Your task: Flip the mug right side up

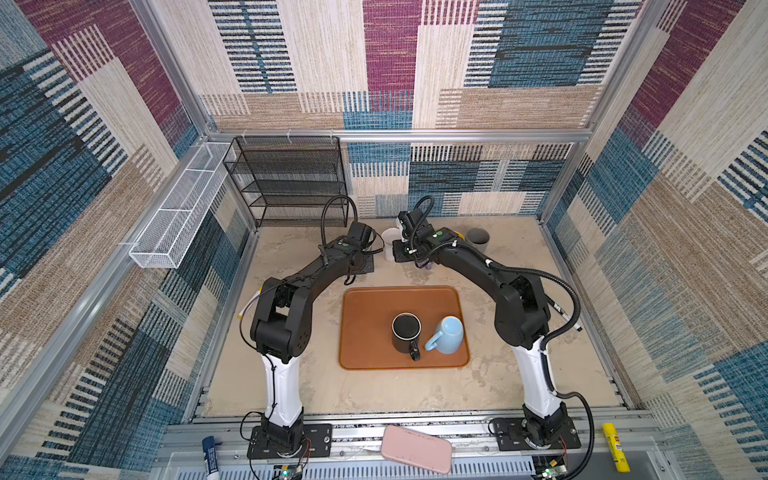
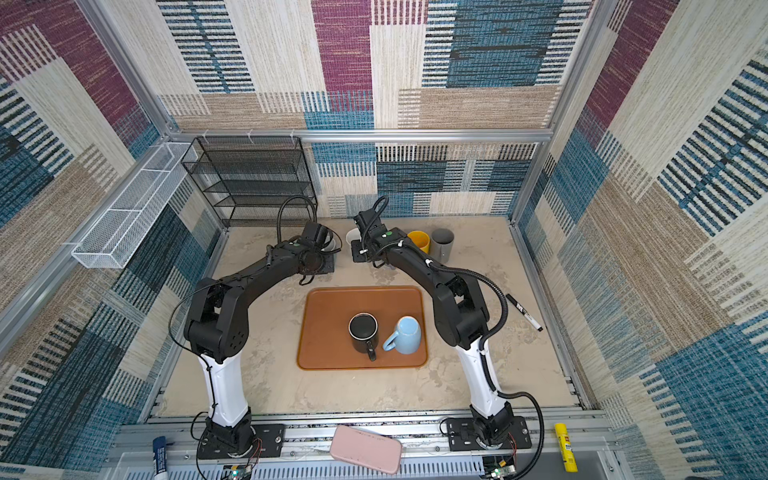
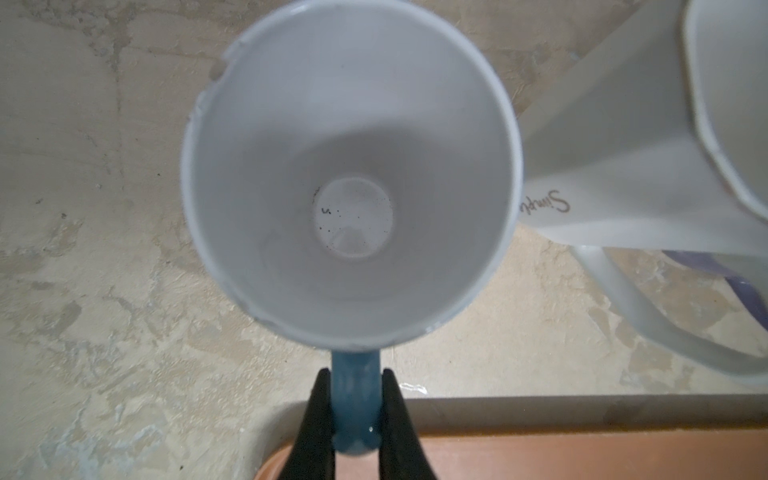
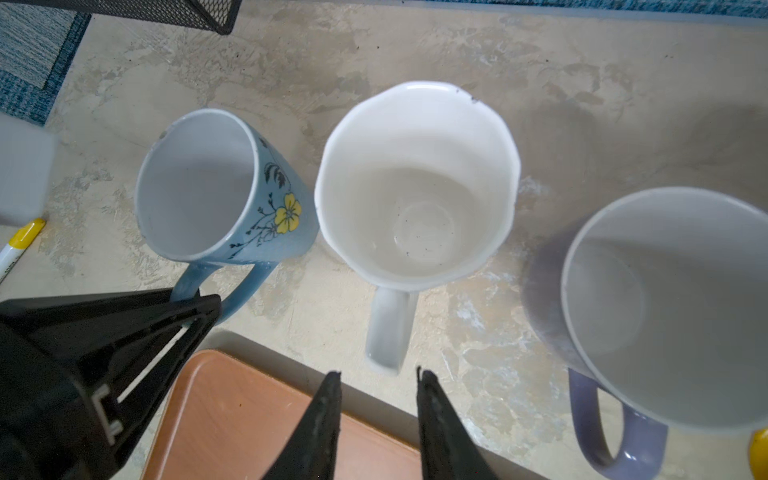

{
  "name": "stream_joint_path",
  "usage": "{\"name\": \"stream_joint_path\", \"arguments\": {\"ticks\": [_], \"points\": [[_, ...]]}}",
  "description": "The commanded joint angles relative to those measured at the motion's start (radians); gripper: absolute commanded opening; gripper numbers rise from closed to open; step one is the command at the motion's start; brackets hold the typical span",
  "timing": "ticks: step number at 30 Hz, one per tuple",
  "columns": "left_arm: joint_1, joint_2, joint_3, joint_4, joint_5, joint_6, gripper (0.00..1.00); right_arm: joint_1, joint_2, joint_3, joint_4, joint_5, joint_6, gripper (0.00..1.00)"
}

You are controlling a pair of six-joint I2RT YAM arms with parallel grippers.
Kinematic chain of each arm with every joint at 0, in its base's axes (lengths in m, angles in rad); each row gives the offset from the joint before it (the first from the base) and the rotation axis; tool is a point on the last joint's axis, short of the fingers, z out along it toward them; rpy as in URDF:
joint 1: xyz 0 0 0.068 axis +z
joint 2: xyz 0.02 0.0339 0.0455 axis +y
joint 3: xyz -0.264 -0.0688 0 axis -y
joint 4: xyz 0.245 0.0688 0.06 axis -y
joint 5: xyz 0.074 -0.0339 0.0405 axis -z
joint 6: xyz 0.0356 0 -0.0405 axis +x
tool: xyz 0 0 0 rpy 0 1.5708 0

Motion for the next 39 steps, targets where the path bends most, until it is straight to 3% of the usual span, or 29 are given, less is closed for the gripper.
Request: {"name": "stream_joint_path", "arguments": {"ticks": [1, 16, 27, 39], "points": [[0.002, -0.011, 0.0, 0.008, -0.008, 0.021, 0.09, 0.008, 0.039, 0.063, -0.053, 0.068, 0.021, 0.36], [0.001, -0.028, -0.006, 0.001, -0.005, 0.034, 0.08, 0.032, 0.153, 0.197, -0.139, 0.147, 0.047, 0.34], [0.001, -0.039, -0.017, 0.003, -0.003, 0.038, 0.07, 0.038, 0.175, 0.222, -0.155, 0.16, 0.059, 0.17], [0.002, -0.043, -0.031, 0.014, 0.002, 0.035, 0.06, 0.042, 0.143, 0.171, -0.181, 0.222, 0.094, 0.15]]}}
